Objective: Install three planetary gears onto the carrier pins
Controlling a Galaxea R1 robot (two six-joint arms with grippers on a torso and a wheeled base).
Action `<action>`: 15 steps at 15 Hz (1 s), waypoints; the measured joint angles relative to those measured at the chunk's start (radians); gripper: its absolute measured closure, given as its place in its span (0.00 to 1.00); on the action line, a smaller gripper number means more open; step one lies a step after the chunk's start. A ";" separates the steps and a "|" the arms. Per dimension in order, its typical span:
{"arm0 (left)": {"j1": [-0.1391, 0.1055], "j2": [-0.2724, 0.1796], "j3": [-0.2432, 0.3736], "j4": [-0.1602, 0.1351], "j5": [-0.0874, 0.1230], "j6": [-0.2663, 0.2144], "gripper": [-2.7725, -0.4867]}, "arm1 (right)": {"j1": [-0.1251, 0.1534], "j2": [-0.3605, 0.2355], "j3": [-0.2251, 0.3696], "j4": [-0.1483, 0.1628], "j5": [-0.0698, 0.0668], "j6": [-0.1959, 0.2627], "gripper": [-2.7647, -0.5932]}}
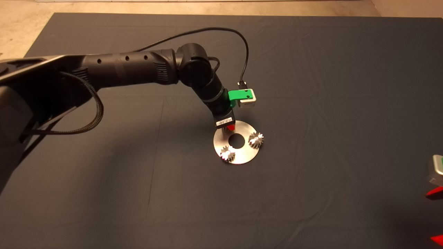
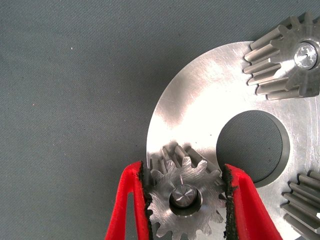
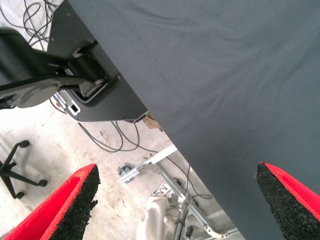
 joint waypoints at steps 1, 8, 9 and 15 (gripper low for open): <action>0.000 -0.001 0.000 0.000 0.000 0.000 0.98 | 0.000 0.000 -0.001 0.000 0.000 0.000 0.20; 0.001 -0.001 0.000 0.000 0.001 0.000 0.94 | 0.000 0.003 -0.003 0.000 0.000 0.000 0.20; 0.001 -0.001 0.000 -0.001 0.002 0.000 0.91 | 0.000 0.003 -0.004 0.000 0.000 0.000 0.20; 0.001 -0.001 0.000 -0.002 0.004 0.000 0.81 | 0.000 0.006 -0.016 0.000 0.000 0.000 0.20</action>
